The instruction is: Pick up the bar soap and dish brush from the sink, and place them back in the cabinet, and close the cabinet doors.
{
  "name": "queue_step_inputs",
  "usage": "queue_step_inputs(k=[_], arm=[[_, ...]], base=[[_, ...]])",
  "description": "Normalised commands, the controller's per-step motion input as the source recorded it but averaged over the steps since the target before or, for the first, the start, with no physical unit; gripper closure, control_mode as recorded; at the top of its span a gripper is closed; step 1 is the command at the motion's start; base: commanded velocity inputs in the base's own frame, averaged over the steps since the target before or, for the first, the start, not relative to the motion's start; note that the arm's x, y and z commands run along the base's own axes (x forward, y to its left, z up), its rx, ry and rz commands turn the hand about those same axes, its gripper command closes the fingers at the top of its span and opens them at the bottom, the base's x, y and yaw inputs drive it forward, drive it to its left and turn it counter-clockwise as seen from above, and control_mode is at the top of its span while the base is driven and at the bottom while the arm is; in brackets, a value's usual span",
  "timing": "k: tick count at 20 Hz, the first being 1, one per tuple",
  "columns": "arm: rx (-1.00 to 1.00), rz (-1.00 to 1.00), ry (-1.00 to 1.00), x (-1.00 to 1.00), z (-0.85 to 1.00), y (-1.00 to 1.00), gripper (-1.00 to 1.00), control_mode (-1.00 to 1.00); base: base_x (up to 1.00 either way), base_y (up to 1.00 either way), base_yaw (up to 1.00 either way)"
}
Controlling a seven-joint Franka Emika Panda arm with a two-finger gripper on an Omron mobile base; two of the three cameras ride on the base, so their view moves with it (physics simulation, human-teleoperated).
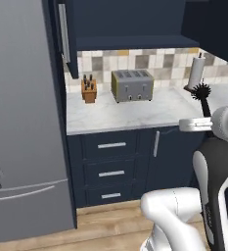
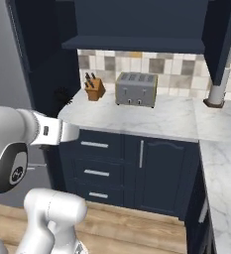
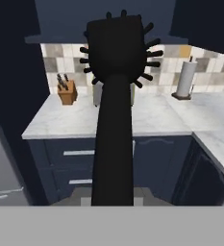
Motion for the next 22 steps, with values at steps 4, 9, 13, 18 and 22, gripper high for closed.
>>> queue_step_inputs(k=[4, 9, 13, 18, 22], arm=[[0.0, 0.0, 0.0, 0.0, 0.0, 0.0, 1.0, 1.0], [0.0, 0.0, 0.0, 0.0, 0.0, 0.0, 1.0, 1.0], [0.0, 0.0, 0.0, 0.0, 0.0, 0.0, 1.0, 1.0], [0.0, 0.0, 0.0, 0.0, 0.0, 0.0, 1.0, 1.0], [0.0, 0.0, 0.0, 0.0, 0.0, 0.0, 1.0, 1.0]], base=[[0.48, -0.33, 0.01], [0.51, -0.35, 0.0], [0.59, -0.34, 0.0], [0.69, -0.27, 0.0], [0.67, -0.33, 0.0]])
